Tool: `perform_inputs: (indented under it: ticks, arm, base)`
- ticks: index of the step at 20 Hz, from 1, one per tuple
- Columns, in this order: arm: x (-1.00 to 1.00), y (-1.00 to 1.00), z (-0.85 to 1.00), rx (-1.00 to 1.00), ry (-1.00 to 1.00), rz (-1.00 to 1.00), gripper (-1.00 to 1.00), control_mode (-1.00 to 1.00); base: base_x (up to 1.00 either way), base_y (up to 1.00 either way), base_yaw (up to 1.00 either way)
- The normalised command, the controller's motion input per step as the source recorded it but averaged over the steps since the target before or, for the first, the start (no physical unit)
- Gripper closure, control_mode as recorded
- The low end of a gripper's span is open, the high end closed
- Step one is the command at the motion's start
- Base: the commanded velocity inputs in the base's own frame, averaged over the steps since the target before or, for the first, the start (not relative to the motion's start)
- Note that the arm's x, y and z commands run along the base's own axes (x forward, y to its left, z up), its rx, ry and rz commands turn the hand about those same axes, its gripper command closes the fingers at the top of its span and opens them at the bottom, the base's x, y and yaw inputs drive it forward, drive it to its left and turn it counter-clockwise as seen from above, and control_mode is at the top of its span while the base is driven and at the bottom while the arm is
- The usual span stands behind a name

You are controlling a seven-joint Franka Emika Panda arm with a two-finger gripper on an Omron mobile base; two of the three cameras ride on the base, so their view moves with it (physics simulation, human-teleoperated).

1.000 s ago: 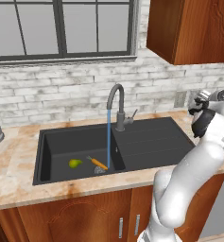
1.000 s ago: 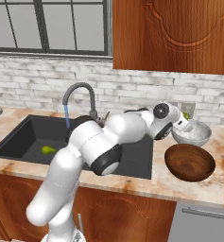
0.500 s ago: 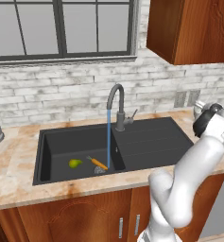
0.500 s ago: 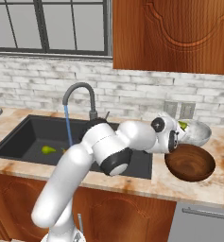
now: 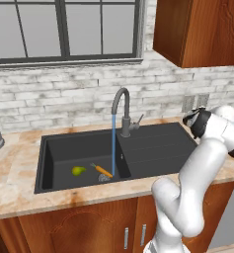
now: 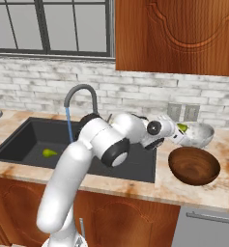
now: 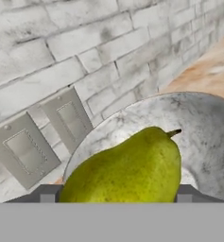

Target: Pick the pears from the sink and place them in one bowl. Place the carrot in the other bowl. Then turn off the sink faucet.

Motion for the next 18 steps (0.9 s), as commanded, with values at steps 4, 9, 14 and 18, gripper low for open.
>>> perform_inputs:
  ticks: [4, 9, 14, 18]
  arm:
    - [0.00, -0.30, 0.00, 0.00, 0.00, 0.00, -1.00, -1.00]
    - [0.00, -0.17, 0.09, 0.00, -0.07, 0.00, -1.00, -1.00]
    - [-0.01, -0.29, 0.04, 0.00, -0.08, 0.00, -1.00, -1.00]
    - [-0.31, -0.20, 0.61, 0.00, -0.26, 0.00, -1.00, -1.00]
  base:
    - [0.00, 0.00, 0.00]
    - [0.00, 0.00, 0.00]
    - [0.00, 0.00, 0.00]
    - [0.00, 0.00, 0.00]
